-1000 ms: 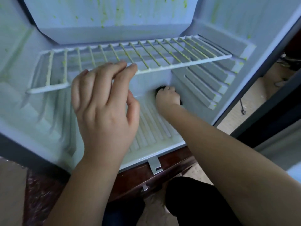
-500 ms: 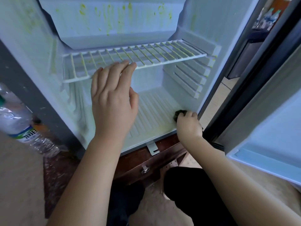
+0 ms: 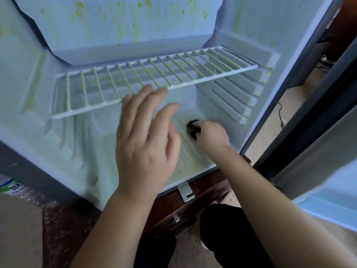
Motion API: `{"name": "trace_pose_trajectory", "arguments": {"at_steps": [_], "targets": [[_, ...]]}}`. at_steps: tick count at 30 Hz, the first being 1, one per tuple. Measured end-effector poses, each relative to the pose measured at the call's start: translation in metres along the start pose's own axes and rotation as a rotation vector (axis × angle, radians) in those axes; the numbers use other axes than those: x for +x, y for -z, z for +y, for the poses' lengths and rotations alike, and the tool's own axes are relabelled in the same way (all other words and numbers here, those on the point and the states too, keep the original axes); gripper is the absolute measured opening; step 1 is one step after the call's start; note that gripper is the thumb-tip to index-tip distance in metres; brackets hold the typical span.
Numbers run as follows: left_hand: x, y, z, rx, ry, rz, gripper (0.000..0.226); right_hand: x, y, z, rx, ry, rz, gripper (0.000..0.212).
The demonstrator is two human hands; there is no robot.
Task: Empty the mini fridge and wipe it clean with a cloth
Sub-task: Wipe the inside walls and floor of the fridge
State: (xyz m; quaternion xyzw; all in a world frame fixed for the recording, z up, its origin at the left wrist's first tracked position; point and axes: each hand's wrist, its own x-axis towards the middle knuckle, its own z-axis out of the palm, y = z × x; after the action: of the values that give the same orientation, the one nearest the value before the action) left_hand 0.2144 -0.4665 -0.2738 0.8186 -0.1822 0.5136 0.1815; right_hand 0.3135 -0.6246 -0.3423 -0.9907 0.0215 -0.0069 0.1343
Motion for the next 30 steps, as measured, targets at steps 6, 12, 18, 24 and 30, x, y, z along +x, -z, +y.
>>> {"name": "trace_pose_trajectory", "arguments": {"at_steps": [6,12,18,24,30], "targets": [[-0.019,-0.035,0.012,-0.243,0.256,-0.443,0.029,-0.069,0.027,0.020,0.791,0.031,0.224,0.032],[-0.019,-0.056,0.022,-0.693,0.869,-0.721,0.028,-0.080,0.031,0.027,1.095,0.158,0.212,0.022],[-0.012,-0.074,0.028,-0.923,1.154,-0.651,0.012,-0.074,0.029,0.039,0.982,0.205,0.200,0.022],[-0.005,-0.101,0.030,-0.771,1.089,-0.593,0.003,-0.074,0.027,0.042,0.661,0.240,0.409,0.029],[0.000,-0.133,0.011,-0.494,0.909,-0.422,0.020,-0.086,0.037,0.037,0.504,0.167,0.884,0.043]]}}
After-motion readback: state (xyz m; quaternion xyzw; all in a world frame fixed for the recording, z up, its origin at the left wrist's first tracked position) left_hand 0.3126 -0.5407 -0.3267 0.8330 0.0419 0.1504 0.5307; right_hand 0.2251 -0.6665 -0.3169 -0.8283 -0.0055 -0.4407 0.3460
